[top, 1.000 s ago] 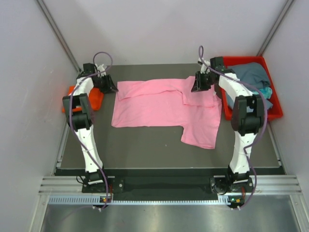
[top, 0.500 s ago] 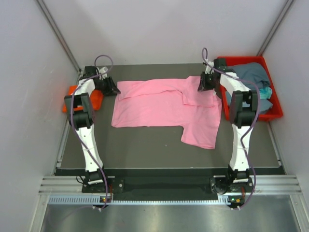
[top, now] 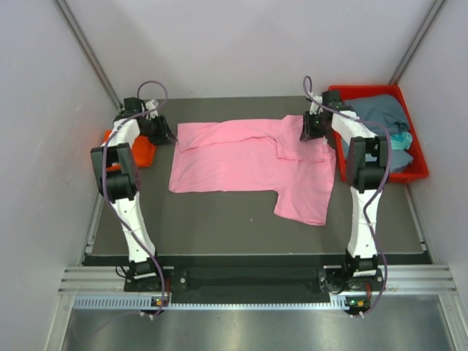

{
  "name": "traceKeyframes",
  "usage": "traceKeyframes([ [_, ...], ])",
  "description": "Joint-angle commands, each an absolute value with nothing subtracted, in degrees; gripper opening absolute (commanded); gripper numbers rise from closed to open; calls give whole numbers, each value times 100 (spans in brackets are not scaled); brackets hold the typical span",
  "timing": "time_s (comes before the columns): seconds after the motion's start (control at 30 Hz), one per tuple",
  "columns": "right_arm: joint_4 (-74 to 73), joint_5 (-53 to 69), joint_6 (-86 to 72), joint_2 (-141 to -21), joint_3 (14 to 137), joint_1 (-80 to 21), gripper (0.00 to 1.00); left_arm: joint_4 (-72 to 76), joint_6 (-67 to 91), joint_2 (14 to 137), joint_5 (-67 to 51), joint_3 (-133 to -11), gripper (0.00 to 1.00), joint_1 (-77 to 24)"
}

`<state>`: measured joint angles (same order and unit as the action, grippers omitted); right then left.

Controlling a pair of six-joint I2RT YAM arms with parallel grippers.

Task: Fold and stack the t-shirts
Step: Fold the tshirt

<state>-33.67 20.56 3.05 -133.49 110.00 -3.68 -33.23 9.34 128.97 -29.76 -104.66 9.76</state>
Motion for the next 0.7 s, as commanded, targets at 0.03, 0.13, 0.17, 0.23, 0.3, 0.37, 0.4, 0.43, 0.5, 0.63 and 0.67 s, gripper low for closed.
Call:
traceKeyframes([
  [0.03, -3208, 1907, 413, -13517, 11373, -369, 29, -3270, 1247, 12234, -3444, -9951, 40, 1002],
  [0.13, -3182, 1863, 431, -13579, 11434, -378, 29, -3208, 1380, 12296, -3550, -9774, 39, 932],
  [0.17, -3190, 1855, 431, -13579, 11443, -378, 29, -3199, 1389, 12357, -3577, -9765, 39, 906],
  [0.23, -3182, 1846, 448, -13562, 11443, -378, 29, -3164, 1415, 12419, -3612, -9799, 39, 905],
  [0.3, -3182, 1846, 457, -13535, 11434, -369, 29, -3129, 1415, 12506, -3612, -9852, 39, 896],
  [0.37, -3182, 1854, 466, -13535, 11417, -378, 29, -3129, 1398, 12620, -3577, -9949, 39, 888],
  [0.4, -3182, 1854, 466, -13544, 11408, -378, 29, -3120, 1397, 12656, -3577, -9975, 39, 888],
  [0.43, -3182, 1854, 466, -13535, 11417, -378, 29, -3103, 1389, 12691, -3568, -10028, 39, 870],
  [0.5, -3173, 1854, 466, -13544, 11434, -378, 29, -3103, 1380, 12788, -3542, -10090, 39, 870],
  [0.63, -3164, 1846, 457, -13553, 11443, -387, 29, -3067, 1371, 12893, -3533, -10186, 39, 809],
  [0.67, -3155, 1854, 448, -13544, 11452, -395, 29, -3059, 1371, 12920, -3533, -10195, 39, 800],
])
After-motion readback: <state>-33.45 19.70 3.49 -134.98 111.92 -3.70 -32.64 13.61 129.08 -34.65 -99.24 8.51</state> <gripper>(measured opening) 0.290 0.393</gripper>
